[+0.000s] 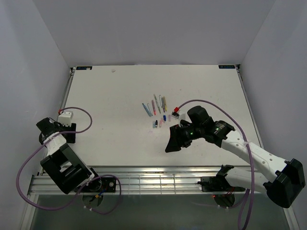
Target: Open the pen caps
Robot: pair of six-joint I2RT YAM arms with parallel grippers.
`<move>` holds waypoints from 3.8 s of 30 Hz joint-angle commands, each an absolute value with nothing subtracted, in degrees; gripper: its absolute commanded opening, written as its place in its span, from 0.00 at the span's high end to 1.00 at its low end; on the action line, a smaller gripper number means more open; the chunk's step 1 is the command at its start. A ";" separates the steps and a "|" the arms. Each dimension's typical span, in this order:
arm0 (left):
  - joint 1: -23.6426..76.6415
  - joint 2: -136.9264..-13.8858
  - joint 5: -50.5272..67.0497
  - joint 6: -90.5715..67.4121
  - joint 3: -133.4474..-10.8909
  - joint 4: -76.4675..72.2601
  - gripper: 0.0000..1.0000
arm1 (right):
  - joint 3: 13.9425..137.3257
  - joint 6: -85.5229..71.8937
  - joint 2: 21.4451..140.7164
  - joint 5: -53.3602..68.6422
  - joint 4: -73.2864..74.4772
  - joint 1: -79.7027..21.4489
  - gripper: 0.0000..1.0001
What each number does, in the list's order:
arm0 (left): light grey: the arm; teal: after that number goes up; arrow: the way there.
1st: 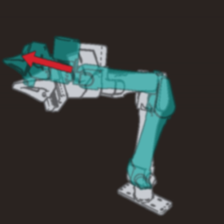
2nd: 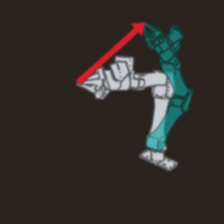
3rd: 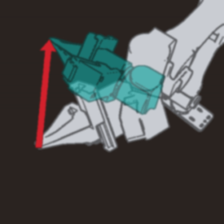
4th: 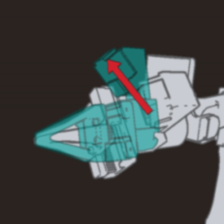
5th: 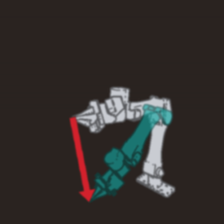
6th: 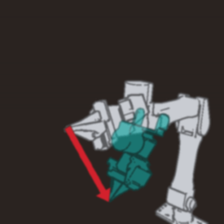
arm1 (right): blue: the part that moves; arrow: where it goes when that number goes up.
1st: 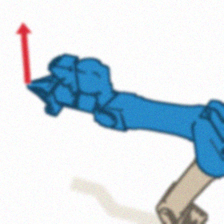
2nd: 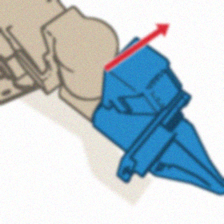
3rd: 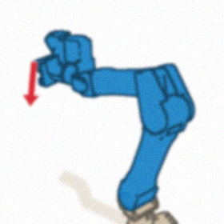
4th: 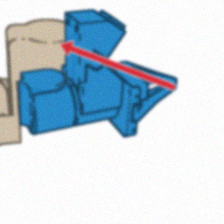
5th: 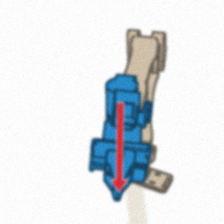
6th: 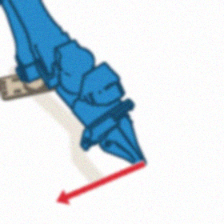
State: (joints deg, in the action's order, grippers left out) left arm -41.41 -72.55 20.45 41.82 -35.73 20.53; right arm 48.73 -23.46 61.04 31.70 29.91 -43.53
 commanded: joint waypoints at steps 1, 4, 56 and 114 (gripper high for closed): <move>-43.15 -72.07 23.56 42.63 -36.39 17.06 0.33 | 46.67 -22.50 59.76 32.78 28.92 -43.77 0.34; -44.47 -71.46 22.50 42.27 -34.90 14.86 0.34 | 46.14 -22.59 59.94 32.70 29.35 -43.68 0.34; -48.43 -78.93 31.20 46.58 -28.57 16.35 0.91 | 46.06 -20.04 56.51 29.27 33.13 -41.13 0.34; 31.11 -76.19 11.61 -48.17 -65.82 21.34 1.00 | 68.82 -44.03 84.72 46.50 14.59 -29.88 0.36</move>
